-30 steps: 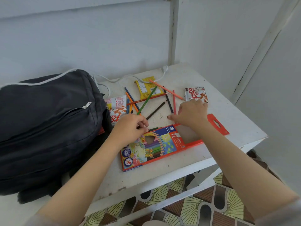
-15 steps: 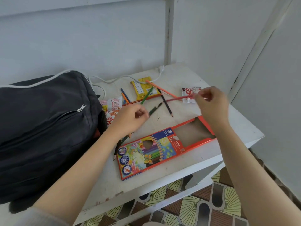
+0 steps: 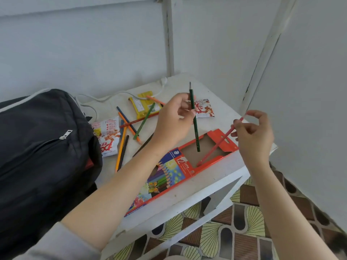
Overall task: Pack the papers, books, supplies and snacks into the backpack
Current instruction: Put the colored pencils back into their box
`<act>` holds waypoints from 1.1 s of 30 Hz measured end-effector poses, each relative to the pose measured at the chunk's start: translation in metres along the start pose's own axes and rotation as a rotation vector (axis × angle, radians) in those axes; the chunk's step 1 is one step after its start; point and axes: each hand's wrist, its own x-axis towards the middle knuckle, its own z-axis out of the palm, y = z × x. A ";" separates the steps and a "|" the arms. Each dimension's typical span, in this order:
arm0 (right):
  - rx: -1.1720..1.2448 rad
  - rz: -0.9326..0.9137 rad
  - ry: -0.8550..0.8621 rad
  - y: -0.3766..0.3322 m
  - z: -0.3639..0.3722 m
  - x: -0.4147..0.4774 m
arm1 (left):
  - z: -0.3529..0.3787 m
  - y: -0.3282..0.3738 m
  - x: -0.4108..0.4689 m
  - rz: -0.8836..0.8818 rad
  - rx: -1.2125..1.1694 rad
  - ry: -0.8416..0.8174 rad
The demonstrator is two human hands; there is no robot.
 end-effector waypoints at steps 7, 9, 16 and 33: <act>-0.215 -0.030 -0.237 0.017 0.005 -0.009 | 0.016 -0.008 -0.003 0.067 0.179 -0.110; -0.351 -0.077 -0.368 0.023 0.002 -0.009 | 0.019 -0.010 0.000 0.082 0.205 -0.132; -0.716 -0.172 -0.441 0.031 -0.007 -0.011 | 0.031 -0.017 -0.001 0.147 0.272 -0.193; -0.648 -0.243 -0.114 0.042 -0.007 0.004 | 0.030 -0.042 -0.041 0.155 0.520 -0.287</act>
